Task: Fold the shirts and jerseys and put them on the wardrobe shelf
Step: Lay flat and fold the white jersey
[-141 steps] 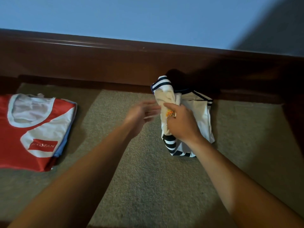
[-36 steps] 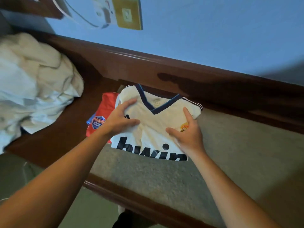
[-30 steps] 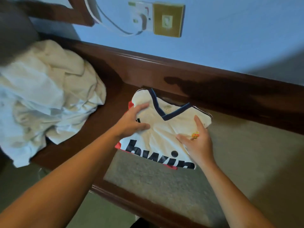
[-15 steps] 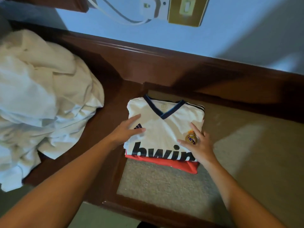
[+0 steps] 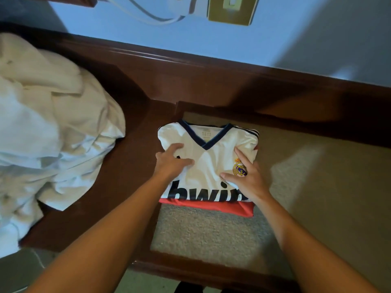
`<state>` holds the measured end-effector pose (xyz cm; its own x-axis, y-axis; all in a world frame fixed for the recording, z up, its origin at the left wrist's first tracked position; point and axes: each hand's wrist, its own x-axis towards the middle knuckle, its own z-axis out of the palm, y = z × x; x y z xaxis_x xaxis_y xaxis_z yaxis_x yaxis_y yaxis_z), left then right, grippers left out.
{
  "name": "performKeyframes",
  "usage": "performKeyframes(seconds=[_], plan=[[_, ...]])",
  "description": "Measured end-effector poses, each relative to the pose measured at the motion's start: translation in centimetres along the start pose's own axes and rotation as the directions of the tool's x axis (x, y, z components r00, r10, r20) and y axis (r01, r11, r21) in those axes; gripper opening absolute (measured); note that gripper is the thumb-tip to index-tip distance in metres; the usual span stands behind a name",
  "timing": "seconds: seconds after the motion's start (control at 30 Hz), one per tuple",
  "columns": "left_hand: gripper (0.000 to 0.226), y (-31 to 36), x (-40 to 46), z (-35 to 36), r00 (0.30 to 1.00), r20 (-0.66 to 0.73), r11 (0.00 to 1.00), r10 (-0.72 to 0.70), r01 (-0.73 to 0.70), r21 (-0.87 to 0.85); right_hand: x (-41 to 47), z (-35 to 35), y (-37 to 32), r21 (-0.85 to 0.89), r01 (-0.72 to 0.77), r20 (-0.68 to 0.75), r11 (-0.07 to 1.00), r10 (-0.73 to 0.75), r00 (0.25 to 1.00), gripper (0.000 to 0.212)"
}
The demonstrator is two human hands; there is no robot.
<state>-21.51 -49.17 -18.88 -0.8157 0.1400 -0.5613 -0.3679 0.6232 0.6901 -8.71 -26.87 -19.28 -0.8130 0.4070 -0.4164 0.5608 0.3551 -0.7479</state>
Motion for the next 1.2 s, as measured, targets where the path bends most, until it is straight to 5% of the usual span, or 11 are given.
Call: performKeyframes(seconds=[0.1,0.2,0.33,0.67,1.2], plan=[[0.061,0.1,0.6,-1.4,0.994,0.113,0.996,-0.004,0.014,-0.089,0.0,-0.5,0.3,0.047,0.061,0.014,0.997,-0.062,0.998,0.095],[0.07,-0.1,0.5,-2.1,0.982,0.182,0.998,0.059,-0.06,-0.001,-0.1,-0.8,0.5,0.057,0.092,0.038,0.994,-0.094,0.995,0.097],[0.077,-1.5,-0.8,-1.4,0.971,0.138,0.968,0.194,-0.213,0.133,-0.1,-0.4,0.6,0.041,0.102,0.002,0.994,-0.102,0.995,0.097],[0.074,-1.6,-3.2,-0.4,0.954,0.082,0.945,0.288,-0.297,0.139,-1.0,-0.1,1.3,0.093,0.084,-0.058,0.992,-0.079,0.995,0.089],[0.07,2.7,-13.5,8.1,0.805,0.255,0.794,0.536,-0.583,0.171,-14.1,-9.2,6.5,0.14,0.105,-0.309,0.985,-0.058,0.949,0.091]])
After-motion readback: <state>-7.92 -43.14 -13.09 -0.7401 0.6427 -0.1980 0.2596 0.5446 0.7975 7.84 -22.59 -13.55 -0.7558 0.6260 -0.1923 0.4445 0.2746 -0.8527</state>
